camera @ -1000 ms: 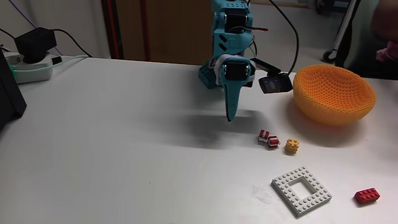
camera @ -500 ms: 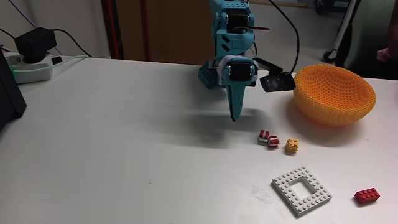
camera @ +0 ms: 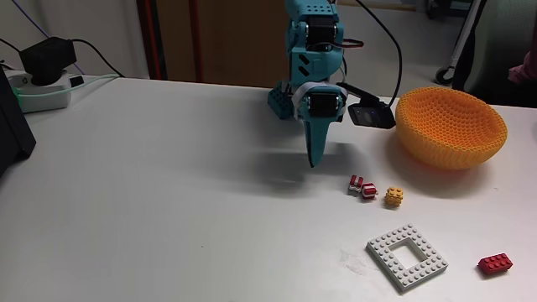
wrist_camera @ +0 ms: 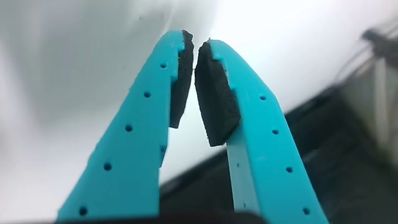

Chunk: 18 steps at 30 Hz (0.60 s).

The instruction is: Pick only small cubed objects and place them into the bowl

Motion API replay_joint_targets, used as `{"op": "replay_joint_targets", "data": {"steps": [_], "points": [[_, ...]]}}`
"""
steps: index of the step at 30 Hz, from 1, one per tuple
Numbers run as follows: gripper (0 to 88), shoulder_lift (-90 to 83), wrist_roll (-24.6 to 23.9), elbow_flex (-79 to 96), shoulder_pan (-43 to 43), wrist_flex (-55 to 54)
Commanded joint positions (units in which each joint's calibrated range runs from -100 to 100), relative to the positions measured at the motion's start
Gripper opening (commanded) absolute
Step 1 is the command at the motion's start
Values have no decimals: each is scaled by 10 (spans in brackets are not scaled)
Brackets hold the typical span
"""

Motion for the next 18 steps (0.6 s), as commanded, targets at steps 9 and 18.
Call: {"op": "replay_joint_targets", "data": {"steps": [9,18], "points": [[12,227,-27,-278,-39,12],[85,416,-60,-393,-126,72]]}}
